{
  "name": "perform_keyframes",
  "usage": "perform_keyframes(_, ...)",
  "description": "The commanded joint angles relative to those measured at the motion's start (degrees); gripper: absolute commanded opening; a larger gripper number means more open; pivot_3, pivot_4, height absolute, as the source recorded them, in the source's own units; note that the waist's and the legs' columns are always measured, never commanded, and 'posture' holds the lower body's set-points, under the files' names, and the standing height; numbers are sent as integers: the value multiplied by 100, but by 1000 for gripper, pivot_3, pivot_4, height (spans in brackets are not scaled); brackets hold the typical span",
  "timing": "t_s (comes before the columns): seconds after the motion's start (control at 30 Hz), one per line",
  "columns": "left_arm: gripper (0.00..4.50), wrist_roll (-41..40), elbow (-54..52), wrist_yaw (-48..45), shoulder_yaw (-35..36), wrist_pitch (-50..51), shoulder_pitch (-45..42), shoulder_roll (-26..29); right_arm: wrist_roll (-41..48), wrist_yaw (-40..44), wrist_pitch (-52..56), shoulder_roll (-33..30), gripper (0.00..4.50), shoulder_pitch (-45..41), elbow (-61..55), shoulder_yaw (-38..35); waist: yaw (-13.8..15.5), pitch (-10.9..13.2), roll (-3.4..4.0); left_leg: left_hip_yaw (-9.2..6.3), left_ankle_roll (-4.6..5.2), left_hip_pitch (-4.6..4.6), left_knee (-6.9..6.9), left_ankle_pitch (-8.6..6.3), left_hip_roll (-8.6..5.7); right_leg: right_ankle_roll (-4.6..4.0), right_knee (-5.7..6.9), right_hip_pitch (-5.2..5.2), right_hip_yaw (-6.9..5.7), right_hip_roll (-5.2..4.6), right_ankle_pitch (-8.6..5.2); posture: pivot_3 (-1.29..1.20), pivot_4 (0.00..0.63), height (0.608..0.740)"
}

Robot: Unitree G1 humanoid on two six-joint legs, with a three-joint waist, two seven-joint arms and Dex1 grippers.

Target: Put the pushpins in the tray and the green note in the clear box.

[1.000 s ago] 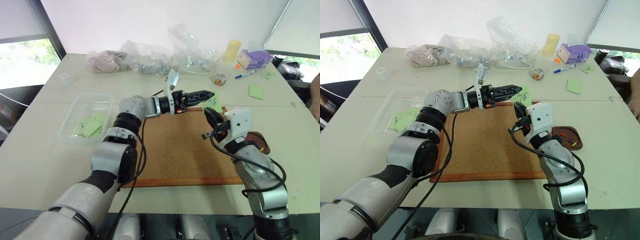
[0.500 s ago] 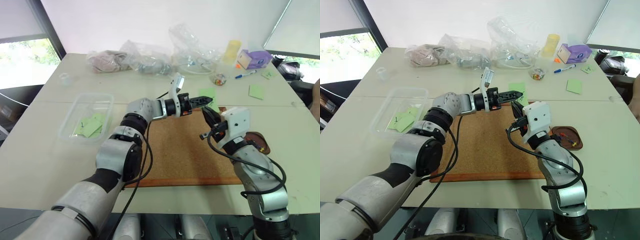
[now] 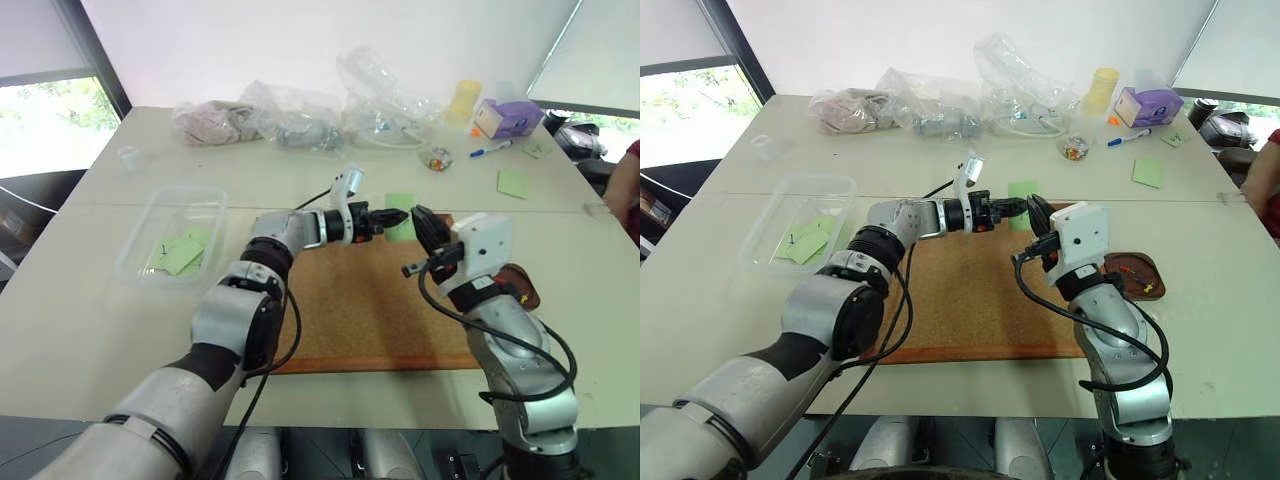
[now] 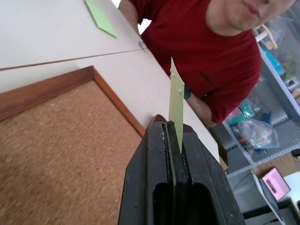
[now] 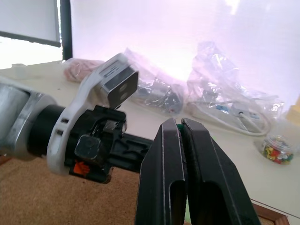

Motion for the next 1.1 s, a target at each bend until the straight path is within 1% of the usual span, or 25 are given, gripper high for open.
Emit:
perform_keyframes(0.03, 11, -26, -633, -432, -163, 184, 127, 89, 463, -567, 138, 383, 0, 150, -247, -1114, 17, 0, 0, -1, 0, -1, 0, 0, 0, 0, 0, 0, -1, 0, 0, 0, 150, 737)
perform_keyframes(0.1, 11, 94, -1455, -803, -602, 174, 520, 144, 525, -701, 326, 368, 0, 286, -20, -1593, 15, 0, 1, 0, 0, -2, 0, 0, 0, 0, -1, 1, 0, -6, 0, 0, 150, 737)
perform_keyframes(0.17, 11, 79, -2557, -1051, -1070, 345, 1049, 237, 538, -790, 521, 263, 0, 390, 297, -1968, 5, -1, 1, 3, 0, -2, 0, 0, 8, 0, -2, 2, 2, -10, 0, 0, 150, 737)
perform_keyframes(0.27, 11, -45, -3928, -1103, -1515, 655, 1720, 385, 403, -850, 874, 19, 0, 502, 723, -2172, -1, 0, 5, 5, -1, 1, -1, 1, 16, -1, 1, 1, 5, -9, 0, 0, 150, 737)
perform_keyframes(0.37, 11, -166, -4750, -932, -1680, 952, 2122, 453, 425, -881, 1054, -78, 0, 553, 991, -2301, -3, -1, 7, 5, -3, 4, -1, 1, 19, -2, 7, 1, 7, -5, 0, 0, 150, 737)
perform_keyframes(0.5, 11, -315, -5169, -684, -1669, 1166, 2358, 461, 357, -852, 1197, -237, 0, 515, 1396, -2339, -6, -3, 11, 4, -3, 7, -1, 2, 19, -3, 8, 2, 8, -3, 0, 0, 150, 737)
perform_keyframes(0.8, 11, -404, -5253, -486, -1778, 1120, 2445, 497, 455, -771, 1179, -417, 0, 287, 1988, -2392, -3, -3, 12, 5, -3, 6, 0, 2, 16, -2, 6, 2, 8, -3, 0, 0, 150, 737)
perform_keyframes(0.9, 0, -420, -5258, -474, -1788, 1115, 2453, 515, 476, -761, 1156, -418, 901, 240, 2049, -2411, -2, -3, 12, 4, -3, 6, 0, 2, 16, -2, 6, 2, 8, -3, 0, 0, 150, 737)
perform_keyframes(0.97, 0, -425, -5253, -469, -1794, 1108, 2454, 529, 474, -775, 1142, -413, 1981, 222, 2065, -2420, -2, -3, 12, 4, -3, 6, 0, 2, 16, -2, 6, 2, 8, -3, 0, 0, 150, 737)
perform_keyframes(1.1, 0, -431, -5250, -461, -1799, 1104, 2456, 544, 514, -817, 1142, -373, 3964, 222, 2042, -2463, -5, -3, 12, 4, -3, 6, 0, 2, 17, -2, 6, 2, 8, -3, 0, 0, 150, 737)
